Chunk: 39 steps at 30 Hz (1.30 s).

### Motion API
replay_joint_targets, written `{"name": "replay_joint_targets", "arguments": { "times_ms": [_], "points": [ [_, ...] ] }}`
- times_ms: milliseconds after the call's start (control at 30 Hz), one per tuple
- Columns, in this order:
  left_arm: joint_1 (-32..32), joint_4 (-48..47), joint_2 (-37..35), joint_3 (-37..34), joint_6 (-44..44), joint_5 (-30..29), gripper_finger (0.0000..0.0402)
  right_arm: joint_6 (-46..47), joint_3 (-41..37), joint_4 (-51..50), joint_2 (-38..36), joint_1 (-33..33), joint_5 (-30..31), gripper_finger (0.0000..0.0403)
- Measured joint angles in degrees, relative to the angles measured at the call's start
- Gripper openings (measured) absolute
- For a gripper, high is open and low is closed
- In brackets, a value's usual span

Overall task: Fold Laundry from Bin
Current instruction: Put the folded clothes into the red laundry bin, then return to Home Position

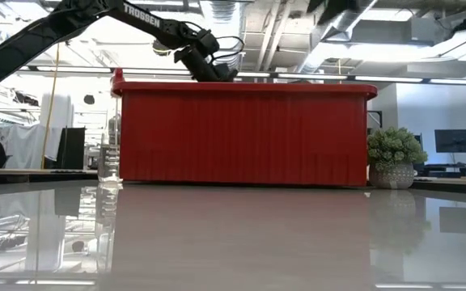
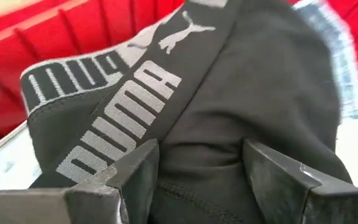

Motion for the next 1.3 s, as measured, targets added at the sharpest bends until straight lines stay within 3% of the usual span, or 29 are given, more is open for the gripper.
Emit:
{"name": "replay_joint_targets", "arguments": {
  "times_ms": [300, 433, 600, 700, 767, 867, 1000, 1133, 1300],
  "points": [
    [-0.63, -1.75, -6.33, 4.06, -4.25, 5.89, 0.0222, 5.46, -0.04, -4.97, -10.65, 20.7, 12.01, 0.029],
    [-2.78, -5.8, -10.33, 3.93, -3.31, 5.83, 0.0222, 11.1, -0.1, -7.13, -12.3, 31.64, 21.16, 0.029],
    [-9.43, -17.56, -17.8, 3.09, -1.58, 6.97, 0.0222, 20.05, -2.74, -9.55, -13.23, 43.98, 32.36, 0.029],
    [-17.24, -25.65, -23.43, -0.93, 1.13, 0.47, 0.0222, 27.27, -10.77, -8.83, -15.21, 50.06, 33.97, 0.029],
    [-23.62, -25.96, -28.09, -6.28, 1.05, -4.02, 0.0222, 32.23, -18.71, -5.97, -16.96, 54.05, 35.24, 0.029],
    [-33.31, -18.65, -36.9, -18.7, -3.47, -11.92, 0.0222, 40.34, -32.0, 4.54, -20.45, 59.78, 40.66, 0.029],
    [-42.47, -4.51, -49.31, -41.44, -13.34, -21.72, 0.0222, 39.76, -48.23, 32.46, -24.2, 63.21, 41.92, 0.029],
    [-46.03, 15.01, -62.08, -63.62, -19.51, -18.5, 0.0222, 32.68, -60.46, 53.73, -25.38, 60.5, 38.65, 0.0286],
    [-45.09, 37.94, -75.12, -83.92, -23.57, -13.56, 0.0222, 32.23, -69.78, 61.92, -28.36, 50.39, 26.49, 0.025]
  ]
}}
